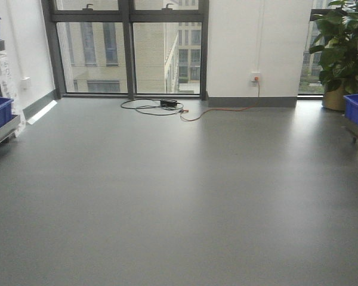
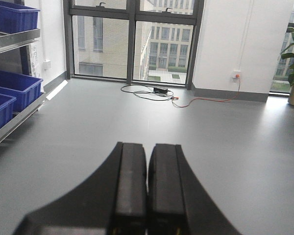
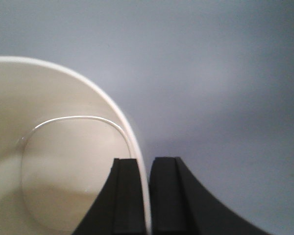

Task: Move white bin to right shelf second layer
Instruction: 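Hold the bin in the right gripper while driving toward the windows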

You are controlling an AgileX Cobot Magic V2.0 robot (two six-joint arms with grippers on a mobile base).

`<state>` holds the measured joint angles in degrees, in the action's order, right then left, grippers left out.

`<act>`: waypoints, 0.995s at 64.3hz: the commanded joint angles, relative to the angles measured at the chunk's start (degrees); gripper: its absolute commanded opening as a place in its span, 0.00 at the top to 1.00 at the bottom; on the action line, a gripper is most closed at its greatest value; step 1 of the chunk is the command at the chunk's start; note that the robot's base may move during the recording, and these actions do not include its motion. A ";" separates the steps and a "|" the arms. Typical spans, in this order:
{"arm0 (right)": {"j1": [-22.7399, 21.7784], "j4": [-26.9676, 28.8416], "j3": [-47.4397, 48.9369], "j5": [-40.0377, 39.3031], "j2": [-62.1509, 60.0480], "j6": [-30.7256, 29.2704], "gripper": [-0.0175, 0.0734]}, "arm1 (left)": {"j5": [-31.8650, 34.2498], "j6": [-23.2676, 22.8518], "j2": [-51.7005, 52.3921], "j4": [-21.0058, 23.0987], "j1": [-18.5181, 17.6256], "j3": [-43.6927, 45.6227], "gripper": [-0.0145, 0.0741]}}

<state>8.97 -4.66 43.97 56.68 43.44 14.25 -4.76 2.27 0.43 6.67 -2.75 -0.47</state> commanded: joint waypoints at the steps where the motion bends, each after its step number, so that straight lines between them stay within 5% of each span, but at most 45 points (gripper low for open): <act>1: -0.33 -0.19 1.69 -3.44 -0.11 -0.20 0.74 | 4.76 -0.30 1.02 0.04 -0.19 -1.61 0.74; 64: -0.33 -0.19 1.69 -3.44 -0.11 -0.20 0.74 | 4.76 -0.30 1.02 0.04 -0.19 -1.61 0.74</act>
<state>8.97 -4.55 43.97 56.68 43.44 14.25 -4.76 2.27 0.43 6.67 -2.75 -0.47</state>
